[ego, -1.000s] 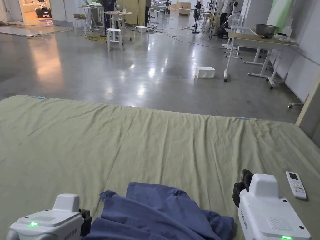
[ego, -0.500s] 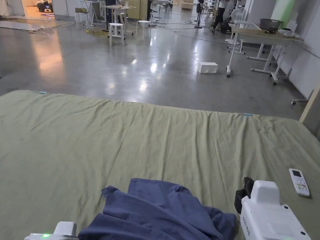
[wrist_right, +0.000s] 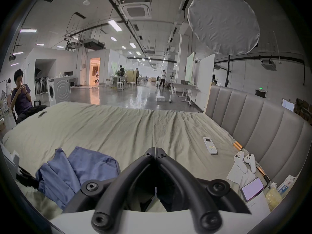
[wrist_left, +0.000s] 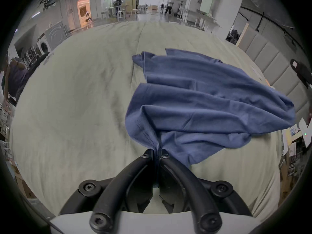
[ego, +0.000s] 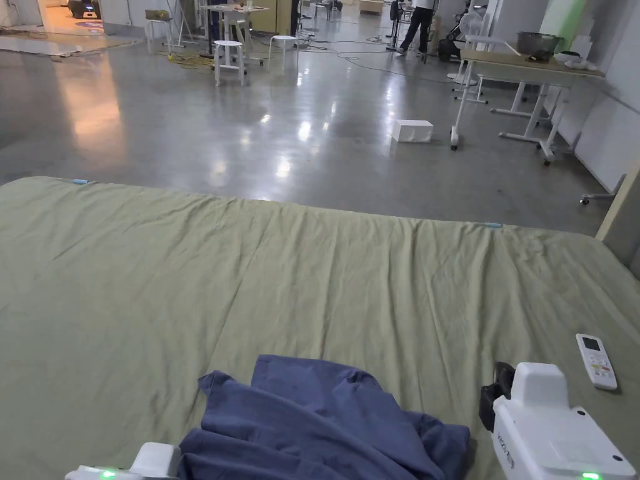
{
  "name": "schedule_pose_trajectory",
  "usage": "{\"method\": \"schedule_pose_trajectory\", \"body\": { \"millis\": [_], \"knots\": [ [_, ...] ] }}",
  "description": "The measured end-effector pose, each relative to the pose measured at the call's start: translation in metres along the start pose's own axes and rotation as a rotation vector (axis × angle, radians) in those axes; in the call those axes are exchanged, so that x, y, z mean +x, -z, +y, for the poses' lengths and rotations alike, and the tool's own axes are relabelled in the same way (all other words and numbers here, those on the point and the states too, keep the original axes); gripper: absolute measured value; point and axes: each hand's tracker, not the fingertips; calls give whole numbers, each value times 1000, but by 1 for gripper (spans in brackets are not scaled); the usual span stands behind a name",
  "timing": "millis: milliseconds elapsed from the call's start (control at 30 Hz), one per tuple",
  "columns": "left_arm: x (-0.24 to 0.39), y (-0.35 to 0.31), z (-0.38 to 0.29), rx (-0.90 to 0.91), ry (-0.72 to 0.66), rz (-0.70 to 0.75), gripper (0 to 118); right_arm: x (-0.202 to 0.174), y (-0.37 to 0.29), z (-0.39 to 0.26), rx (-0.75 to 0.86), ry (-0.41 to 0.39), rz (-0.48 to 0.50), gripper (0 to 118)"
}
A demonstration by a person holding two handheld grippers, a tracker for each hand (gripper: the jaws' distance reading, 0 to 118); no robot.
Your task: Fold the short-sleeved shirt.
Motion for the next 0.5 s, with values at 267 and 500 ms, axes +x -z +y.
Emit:
{"method": "schedule_pose_trajectory", "body": {
  "millis": [267, 500],
  "knots": [
    [-5, -26, 13, 82, 11, 58, 5, 23, 77, -40, -355, 28, 118, 33],
    [-12, -35, 15, 108, -14, 64, 5, 11, 137, -91, -616, 38, 206, 64]
  ]
}}
